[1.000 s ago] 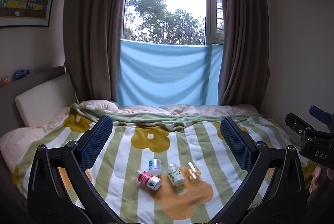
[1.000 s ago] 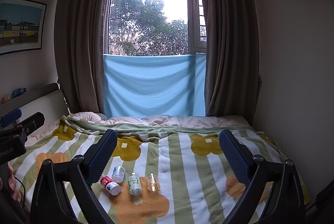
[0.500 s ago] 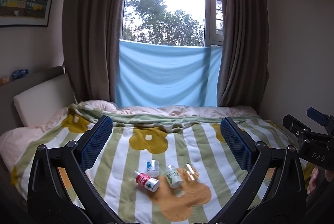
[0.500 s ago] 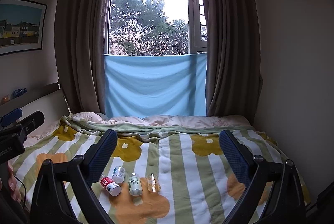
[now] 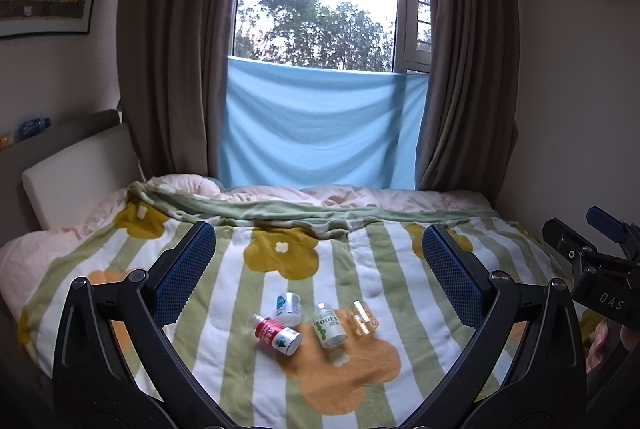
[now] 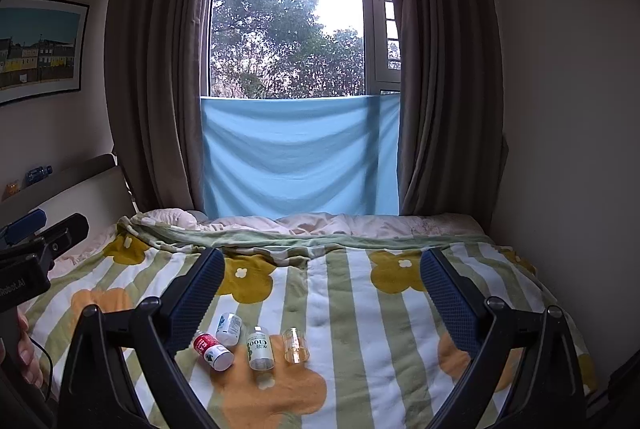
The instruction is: Flip cup upside down
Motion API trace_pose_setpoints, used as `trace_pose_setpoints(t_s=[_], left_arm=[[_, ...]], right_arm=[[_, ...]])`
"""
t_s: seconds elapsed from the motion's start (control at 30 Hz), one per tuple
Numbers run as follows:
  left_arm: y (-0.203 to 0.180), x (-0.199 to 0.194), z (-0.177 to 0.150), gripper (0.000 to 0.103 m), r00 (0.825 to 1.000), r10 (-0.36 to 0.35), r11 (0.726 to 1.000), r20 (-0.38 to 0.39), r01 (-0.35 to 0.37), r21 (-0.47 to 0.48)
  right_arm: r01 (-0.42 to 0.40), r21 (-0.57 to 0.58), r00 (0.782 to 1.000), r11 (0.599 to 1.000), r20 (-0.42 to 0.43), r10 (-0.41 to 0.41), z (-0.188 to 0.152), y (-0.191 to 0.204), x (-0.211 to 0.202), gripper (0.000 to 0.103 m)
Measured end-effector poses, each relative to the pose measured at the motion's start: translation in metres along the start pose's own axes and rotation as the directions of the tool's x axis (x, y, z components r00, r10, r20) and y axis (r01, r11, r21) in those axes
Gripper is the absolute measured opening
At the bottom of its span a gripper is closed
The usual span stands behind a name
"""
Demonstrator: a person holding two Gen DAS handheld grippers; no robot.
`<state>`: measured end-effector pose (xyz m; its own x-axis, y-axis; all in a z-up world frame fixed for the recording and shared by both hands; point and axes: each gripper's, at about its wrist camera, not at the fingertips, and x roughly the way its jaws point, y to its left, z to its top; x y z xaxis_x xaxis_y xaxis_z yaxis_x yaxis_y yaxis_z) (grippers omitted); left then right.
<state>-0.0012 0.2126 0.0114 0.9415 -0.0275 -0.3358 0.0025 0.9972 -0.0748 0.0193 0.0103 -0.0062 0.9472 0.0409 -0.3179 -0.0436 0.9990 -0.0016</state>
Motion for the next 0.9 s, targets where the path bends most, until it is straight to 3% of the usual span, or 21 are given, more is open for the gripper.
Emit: trace_pose_setpoints(t_s=[0.2,0.33,0.43,0.7,0.9], left_arm=[[0.013,0.036,-0.014,0.103,0.987,0.038,0.999,-0.157,-0.042,-0.026],[0.031,0.069,-0.027,0.103,0.961,0.056,0.996,-0.271,-0.073,-0.052],[0.046,0.099,-0.042,0.103,0.932,0.067,0.992,-0.355,-0.099,-0.072],[0.081,0.182,-0.113,0.103,0.832,0.111,0.979,-0.543,-0.185,-0.084],[0.092,0.228,-0.192,0.103,0.747,0.129,0.966,-0.653,-0.243,-0.088]], right_arm=[[-0.024,0.02,0.996,0.999,-0.091,0.026,-0.006,-0.006,0.033,0.098],[-0.055,0.039,0.979,0.998,-0.196,0.062,-0.016,-0.008,0.071,0.098],[-0.081,0.056,0.955,0.995,-0.283,0.094,-0.029,-0.008,0.108,0.098],[-0.143,0.05,0.855,0.988,-0.497,0.149,-0.085,-0.002,0.224,0.098],[-0.211,0.065,0.745,0.975,-0.636,0.204,-0.146,0.012,0.314,0.098]])
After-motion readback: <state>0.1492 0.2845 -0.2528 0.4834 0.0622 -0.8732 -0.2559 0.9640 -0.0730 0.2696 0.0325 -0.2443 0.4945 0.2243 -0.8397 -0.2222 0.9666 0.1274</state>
